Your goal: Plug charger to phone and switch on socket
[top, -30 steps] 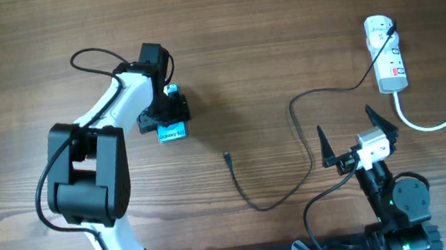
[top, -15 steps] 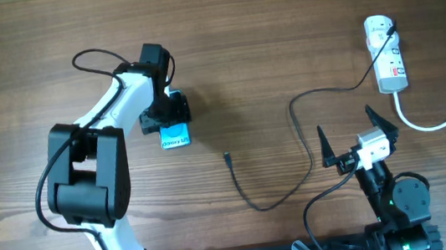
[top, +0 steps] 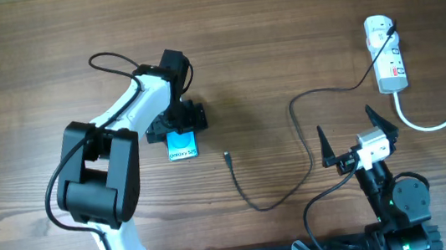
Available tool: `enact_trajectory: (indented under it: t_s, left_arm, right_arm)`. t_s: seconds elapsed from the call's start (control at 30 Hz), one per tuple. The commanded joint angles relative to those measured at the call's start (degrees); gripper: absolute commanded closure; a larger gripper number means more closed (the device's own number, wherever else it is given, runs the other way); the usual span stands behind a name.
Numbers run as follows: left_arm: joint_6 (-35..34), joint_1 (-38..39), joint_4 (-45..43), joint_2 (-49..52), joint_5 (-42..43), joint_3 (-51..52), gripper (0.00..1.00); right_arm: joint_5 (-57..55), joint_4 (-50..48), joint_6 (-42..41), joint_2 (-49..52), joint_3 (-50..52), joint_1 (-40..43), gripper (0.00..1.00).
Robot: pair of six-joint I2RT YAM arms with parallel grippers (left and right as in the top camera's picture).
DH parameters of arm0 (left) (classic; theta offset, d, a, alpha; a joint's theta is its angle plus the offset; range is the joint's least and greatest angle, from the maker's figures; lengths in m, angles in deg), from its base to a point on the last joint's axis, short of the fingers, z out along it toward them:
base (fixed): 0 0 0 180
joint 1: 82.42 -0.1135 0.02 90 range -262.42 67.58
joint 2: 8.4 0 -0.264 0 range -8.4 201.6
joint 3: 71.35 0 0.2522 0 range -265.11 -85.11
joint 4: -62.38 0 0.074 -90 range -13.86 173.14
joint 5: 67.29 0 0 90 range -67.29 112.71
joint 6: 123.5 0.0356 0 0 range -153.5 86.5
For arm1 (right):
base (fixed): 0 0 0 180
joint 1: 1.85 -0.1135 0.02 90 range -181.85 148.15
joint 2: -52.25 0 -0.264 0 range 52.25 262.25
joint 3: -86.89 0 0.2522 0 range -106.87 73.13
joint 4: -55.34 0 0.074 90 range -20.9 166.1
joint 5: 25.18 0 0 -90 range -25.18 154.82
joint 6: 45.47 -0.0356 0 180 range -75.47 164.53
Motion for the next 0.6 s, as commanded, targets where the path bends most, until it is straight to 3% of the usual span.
enact_trajectory:
  t_s: [0.0,0.07,0.33,0.47,0.57]
  left_arm:
    - [0.48,-0.22,-3.06,2.89,-1.64,1.88,0.00]
    - [4.15,-0.22,-3.26,2.89,-1.86,1.88,0.00]
    - [4.22,-0.22,-4.39,2.89,-2.03,1.88,0.00]
    - [3.26,-0.22,-4.31,2.89,-1.14,1.88,0.08]
    - [2.29,-1.11,-3.56,2.89,-1.16,1.88,0.03]
  right_arm:
    - [-0.57,-0.26,-0.68,-0.28,0.04,-0.35,0.00]
    - [-0.57,-0.26,-0.68,-0.28,0.04,-0.35,0.00]
    - [-0.59,-0.26,-0.68,-0.28,0.04,-0.35,0.00]
    - [-0.57,-0.26,-0.68,-0.28,0.04,-0.35,0.00]
    - [-0.57,-0.26,-0.68,-0.28,0.04,-0.35,0.00]
